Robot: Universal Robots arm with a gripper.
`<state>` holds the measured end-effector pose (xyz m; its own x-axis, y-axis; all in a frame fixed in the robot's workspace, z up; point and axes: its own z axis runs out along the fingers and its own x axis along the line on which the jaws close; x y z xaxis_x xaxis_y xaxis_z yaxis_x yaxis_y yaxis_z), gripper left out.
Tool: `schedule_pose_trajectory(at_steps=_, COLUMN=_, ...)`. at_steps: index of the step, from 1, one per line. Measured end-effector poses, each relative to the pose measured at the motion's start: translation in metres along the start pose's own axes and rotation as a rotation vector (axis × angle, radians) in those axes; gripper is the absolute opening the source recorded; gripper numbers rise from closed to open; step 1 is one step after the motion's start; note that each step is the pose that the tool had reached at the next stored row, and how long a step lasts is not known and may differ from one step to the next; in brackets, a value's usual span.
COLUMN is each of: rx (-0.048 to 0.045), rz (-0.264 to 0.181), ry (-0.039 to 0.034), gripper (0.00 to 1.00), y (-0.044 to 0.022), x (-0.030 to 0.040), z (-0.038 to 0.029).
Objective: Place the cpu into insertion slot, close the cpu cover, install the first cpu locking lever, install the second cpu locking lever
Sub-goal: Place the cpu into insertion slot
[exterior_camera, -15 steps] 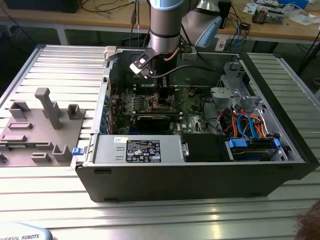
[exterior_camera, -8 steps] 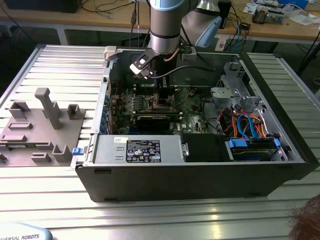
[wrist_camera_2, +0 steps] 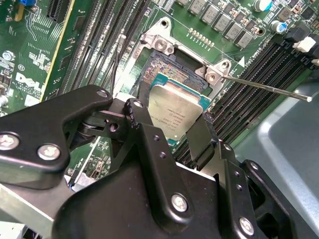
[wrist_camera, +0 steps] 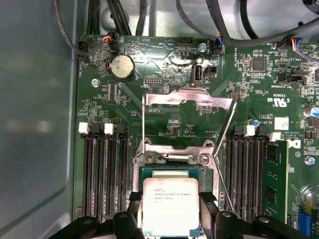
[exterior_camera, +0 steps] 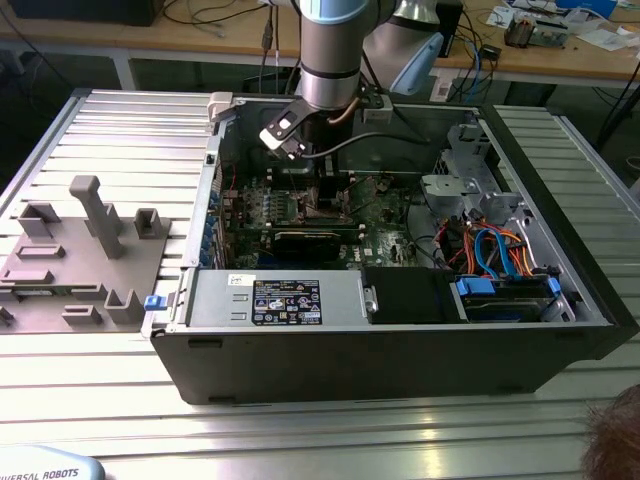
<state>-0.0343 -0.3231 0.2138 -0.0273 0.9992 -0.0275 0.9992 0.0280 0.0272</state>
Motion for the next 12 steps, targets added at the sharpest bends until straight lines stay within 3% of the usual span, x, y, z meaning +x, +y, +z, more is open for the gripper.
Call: schedule_pose_trajectory(at_steps=12, rx=0.0, rz=0.001, ry=0.0, gripper=0.54, y=-0.0002, x=0.0001, z=0.0019)
